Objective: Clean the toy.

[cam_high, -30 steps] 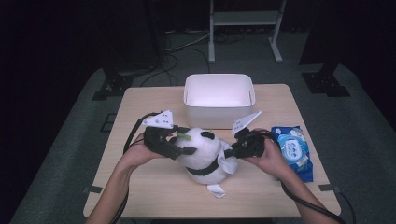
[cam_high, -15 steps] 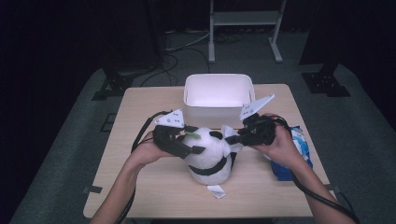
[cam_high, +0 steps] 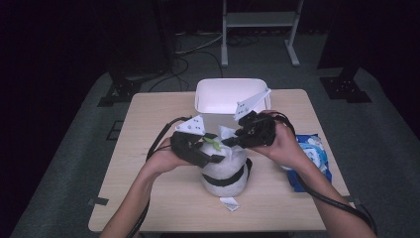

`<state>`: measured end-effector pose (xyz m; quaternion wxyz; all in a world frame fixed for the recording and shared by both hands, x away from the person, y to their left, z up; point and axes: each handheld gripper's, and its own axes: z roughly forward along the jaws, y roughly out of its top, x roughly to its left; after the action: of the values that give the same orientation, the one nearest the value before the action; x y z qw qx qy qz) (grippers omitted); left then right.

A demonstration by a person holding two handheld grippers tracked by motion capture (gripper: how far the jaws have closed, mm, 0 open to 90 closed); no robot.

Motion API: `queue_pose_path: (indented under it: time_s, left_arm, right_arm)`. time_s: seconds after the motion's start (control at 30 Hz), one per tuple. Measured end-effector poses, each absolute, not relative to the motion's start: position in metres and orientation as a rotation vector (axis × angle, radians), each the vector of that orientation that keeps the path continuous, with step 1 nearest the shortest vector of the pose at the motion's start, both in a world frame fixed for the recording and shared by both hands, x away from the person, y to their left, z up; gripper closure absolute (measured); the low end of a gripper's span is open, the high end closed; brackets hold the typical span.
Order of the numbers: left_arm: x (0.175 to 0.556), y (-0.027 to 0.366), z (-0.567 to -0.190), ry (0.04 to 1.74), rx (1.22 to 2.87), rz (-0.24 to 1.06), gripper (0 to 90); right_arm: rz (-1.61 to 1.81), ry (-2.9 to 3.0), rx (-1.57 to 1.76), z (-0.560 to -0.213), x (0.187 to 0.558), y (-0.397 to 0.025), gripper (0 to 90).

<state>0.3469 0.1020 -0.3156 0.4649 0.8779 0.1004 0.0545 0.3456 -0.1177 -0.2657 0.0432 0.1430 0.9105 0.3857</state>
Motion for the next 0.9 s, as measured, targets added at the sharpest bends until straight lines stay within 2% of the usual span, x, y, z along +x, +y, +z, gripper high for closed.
queue_pose_path:
  time_s: [0.27, 0.57, 0.9]
  left_arm:
    - [0.348, 0.112, -0.318, 0.276, 2.131, 0.129, 28.5]
    - [0.347, 0.118, -0.319, 0.280, 2.130, 0.134, 28.3]
    - [0.347, 0.118, -0.318, 0.279, 2.135, 0.134, 28.3]
  right_arm:
    - [1.155, 2.750, 0.594, -0.279, 0.351, -0.159, 85.2]
    - [1.135, 2.653, 0.951, -0.319, 0.365, -0.249, 85.1]
    - [1.047, 2.540, 1.245, -0.350, 0.375, -0.318, 84.6]
